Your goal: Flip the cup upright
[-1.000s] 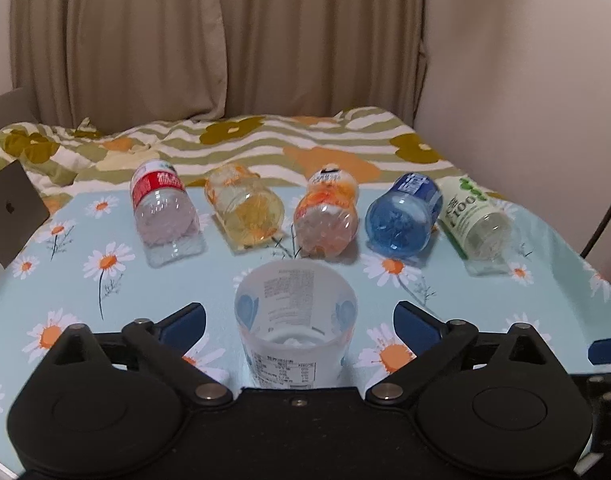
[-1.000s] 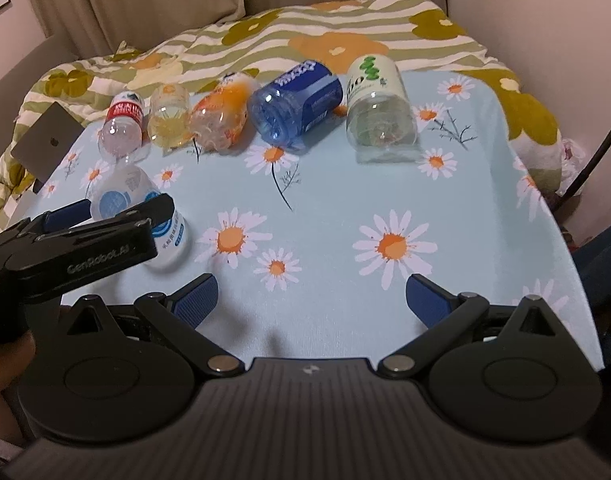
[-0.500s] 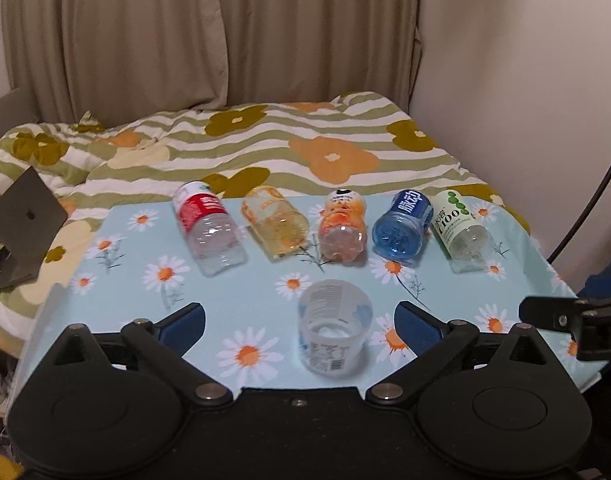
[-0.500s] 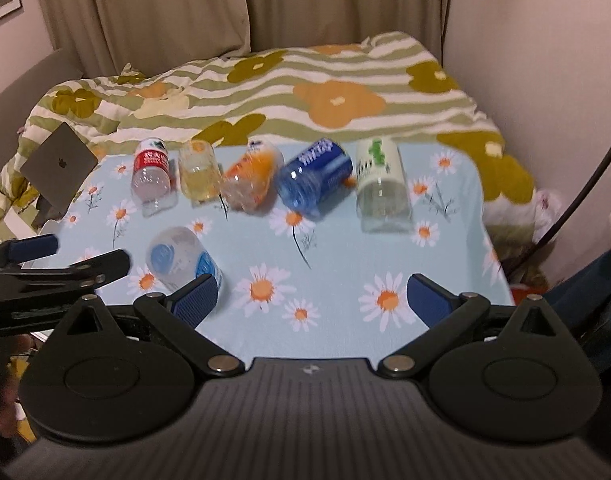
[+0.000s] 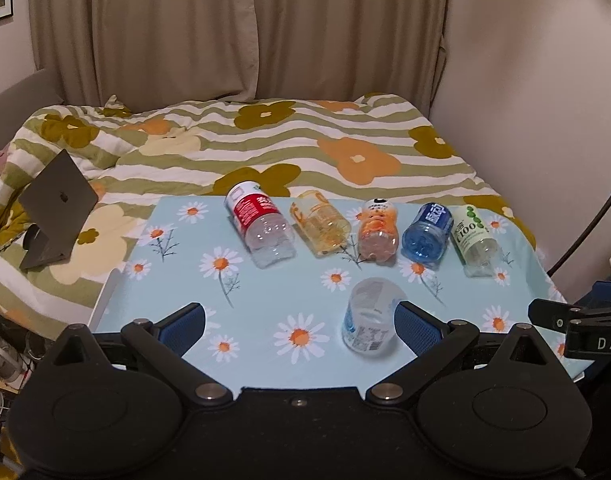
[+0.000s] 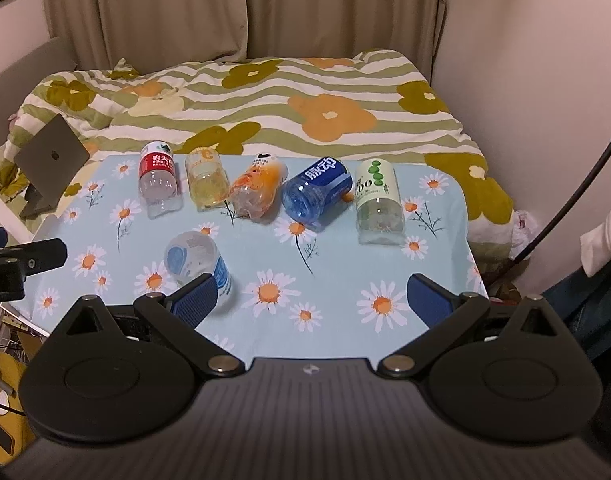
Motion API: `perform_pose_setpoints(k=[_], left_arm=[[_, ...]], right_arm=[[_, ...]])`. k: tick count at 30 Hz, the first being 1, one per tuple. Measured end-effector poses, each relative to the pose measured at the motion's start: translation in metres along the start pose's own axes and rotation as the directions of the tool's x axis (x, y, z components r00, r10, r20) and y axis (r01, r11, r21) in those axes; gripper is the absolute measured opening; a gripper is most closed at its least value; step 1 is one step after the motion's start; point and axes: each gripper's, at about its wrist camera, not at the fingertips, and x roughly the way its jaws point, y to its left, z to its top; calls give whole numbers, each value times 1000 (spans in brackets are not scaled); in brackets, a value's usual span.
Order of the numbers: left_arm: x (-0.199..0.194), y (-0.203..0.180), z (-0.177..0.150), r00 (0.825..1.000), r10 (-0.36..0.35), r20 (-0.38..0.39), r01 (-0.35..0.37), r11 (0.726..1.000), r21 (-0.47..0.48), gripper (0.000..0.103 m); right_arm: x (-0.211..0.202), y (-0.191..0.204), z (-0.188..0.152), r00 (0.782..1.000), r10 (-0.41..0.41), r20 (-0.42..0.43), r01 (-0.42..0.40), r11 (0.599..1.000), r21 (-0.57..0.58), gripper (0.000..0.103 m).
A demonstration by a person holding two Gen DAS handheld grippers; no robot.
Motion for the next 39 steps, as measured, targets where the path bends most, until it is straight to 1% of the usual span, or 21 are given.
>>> perform_pose_setpoints(k=[9, 19, 39], left_arm=[[-5, 7, -3, 1000, 8, 22, -8, 1000, -4, 103], [-8, 9, -3, 999, 16, 28, -16, 1000, 10, 103], [-6, 3, 1, 999, 25, 42, -26, 999, 29, 103]], right_arm=[[-1, 5, -4, 1000, -8, -2, 8, 1000, -3, 103], [-1, 5, -4, 1000, -9, -4, 9, 1000, -1, 103], [0, 2, 0, 1000, -14, -7, 14, 1000, 10, 103]])
